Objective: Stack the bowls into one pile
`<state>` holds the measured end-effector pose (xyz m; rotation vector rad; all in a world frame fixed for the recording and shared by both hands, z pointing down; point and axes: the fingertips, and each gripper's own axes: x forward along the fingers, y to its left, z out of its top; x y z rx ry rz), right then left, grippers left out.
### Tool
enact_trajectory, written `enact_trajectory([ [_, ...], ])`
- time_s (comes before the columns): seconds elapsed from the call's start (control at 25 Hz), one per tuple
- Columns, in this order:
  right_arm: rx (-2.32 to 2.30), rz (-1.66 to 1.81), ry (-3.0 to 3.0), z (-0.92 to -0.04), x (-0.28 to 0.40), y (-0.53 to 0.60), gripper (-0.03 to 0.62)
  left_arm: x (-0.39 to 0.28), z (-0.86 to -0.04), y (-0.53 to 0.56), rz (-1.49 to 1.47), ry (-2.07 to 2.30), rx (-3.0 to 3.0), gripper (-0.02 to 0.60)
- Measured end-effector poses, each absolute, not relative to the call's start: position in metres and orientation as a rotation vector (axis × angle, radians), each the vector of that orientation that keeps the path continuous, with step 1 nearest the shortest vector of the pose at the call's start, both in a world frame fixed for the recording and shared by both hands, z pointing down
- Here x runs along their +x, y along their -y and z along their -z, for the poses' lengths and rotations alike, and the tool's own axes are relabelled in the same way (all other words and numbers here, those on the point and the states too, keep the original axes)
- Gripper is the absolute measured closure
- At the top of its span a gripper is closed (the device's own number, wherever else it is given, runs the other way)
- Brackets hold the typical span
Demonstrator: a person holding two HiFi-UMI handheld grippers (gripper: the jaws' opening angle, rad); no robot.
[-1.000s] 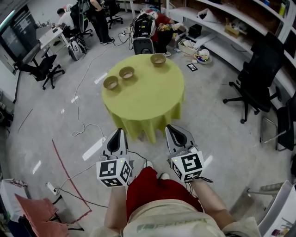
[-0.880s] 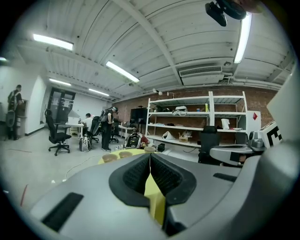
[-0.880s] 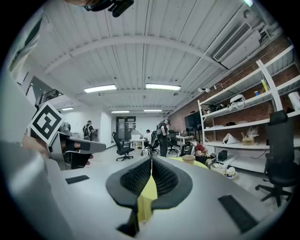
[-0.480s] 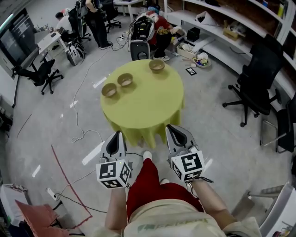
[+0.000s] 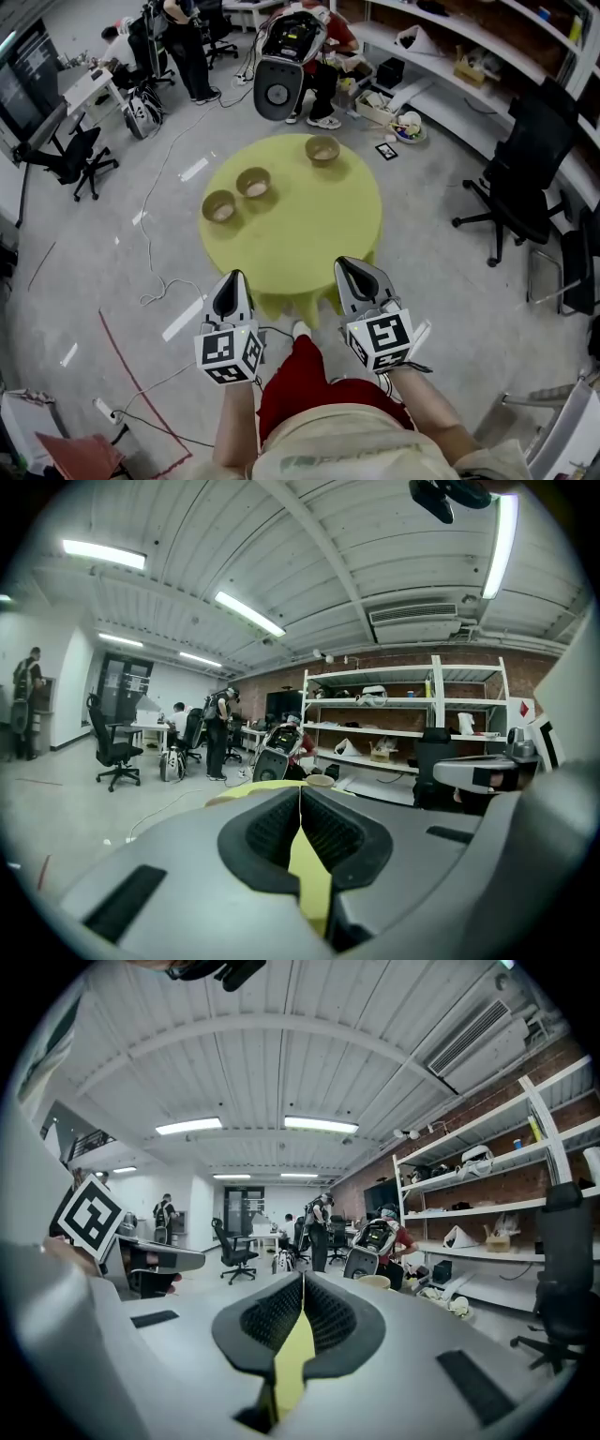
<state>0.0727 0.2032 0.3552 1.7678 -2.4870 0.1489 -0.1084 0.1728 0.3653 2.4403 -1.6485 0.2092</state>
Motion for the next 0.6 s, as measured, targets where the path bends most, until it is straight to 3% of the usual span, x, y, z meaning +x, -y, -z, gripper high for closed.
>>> enact_trajectory([
  [0.6, 1.724, -0.172, 2.470, -0.358, -0.001, -0.043, 0.557, -0.170, -0.384, -0.018, -0.271, 1.619, 2.411, 0.558],
])
